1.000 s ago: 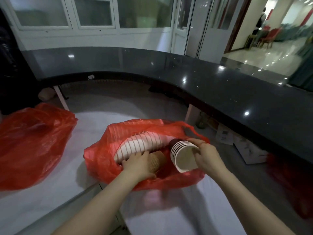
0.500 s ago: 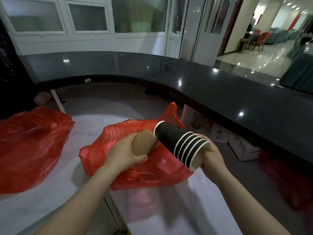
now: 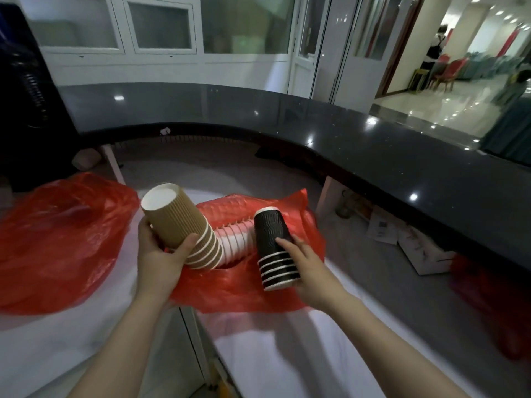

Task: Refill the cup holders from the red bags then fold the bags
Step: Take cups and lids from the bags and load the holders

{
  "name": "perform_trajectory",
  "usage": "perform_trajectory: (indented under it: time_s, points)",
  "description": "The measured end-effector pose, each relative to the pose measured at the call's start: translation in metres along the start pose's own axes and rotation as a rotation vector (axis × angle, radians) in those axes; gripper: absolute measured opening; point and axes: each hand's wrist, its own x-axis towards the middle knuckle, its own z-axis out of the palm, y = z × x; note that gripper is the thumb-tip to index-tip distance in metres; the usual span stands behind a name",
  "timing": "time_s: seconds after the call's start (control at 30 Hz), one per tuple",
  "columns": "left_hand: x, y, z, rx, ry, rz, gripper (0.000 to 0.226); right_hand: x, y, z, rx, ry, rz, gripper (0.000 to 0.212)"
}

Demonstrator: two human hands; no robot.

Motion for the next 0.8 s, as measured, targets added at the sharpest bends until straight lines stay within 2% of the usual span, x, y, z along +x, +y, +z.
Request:
perform_trajectory:
  time_s: [0.07, 0.1, 0.13, 0.2, 0.27, 0.4, 0.47, 0.57, 0.7, 0.8]
  points:
    - [-0.004, 0.001, -0.001, -0.004, -0.007, -0.026, 0.074, -0.001, -0.005, 0.01, -0.136, -0.129, 0.044, 0.093]
    - [-0.006, 0.002, -0.001, -0.003, -0.002, -0.039, 0.073, 0.0, -0.011, 0.017, -0.132, -0.131, 0.088, 0.092]
    - [-0.007, 0.002, 0.0, -0.002, 0.001, -0.048, 0.072, 0.002, -0.02, 0.023, -0.085, -0.074, 0.134, 0.09]
    - [-0.007, 0.004, 0.001, -0.001, 0.003, -0.065, 0.07, 0.011, -0.036, 0.036, 0.032, 0.145, 0.222, 0.078]
    - [-0.007, 0.007, 0.001, -0.021, -0.002, -0.083, 0.069, 0.021, -0.047, 0.043, 0.086, 0.3, 0.322, 0.076]
    - [-0.009, 0.011, -0.01, -0.12, 0.033, -0.115, 0.062, 0.03, -0.051, 0.042, 0.054, 0.294, 0.427, 0.098]
    - [-0.01, 0.013, -0.019, -0.286, 0.065, -0.176, 0.051, 0.029, -0.059, 0.035, 0.079, 0.286, 0.345, 0.084]
    - [-0.013, 0.019, -0.037, -0.456, 0.113, -0.259, 0.047, 0.025, -0.084, 0.026, 0.233, 0.319, 0.146, 0.065]
    - [-0.014, 0.038, -0.063, -0.51, 0.172, -0.25, 0.033, 0.028, -0.127, 0.01, 0.379, 0.382, -0.131, 0.059]
    - [-0.014, 0.059, -0.094, -0.565, 0.228, -0.244, 0.031, 0.034, -0.163, 0.004, 0.505, 0.34, -0.203, 0.054]
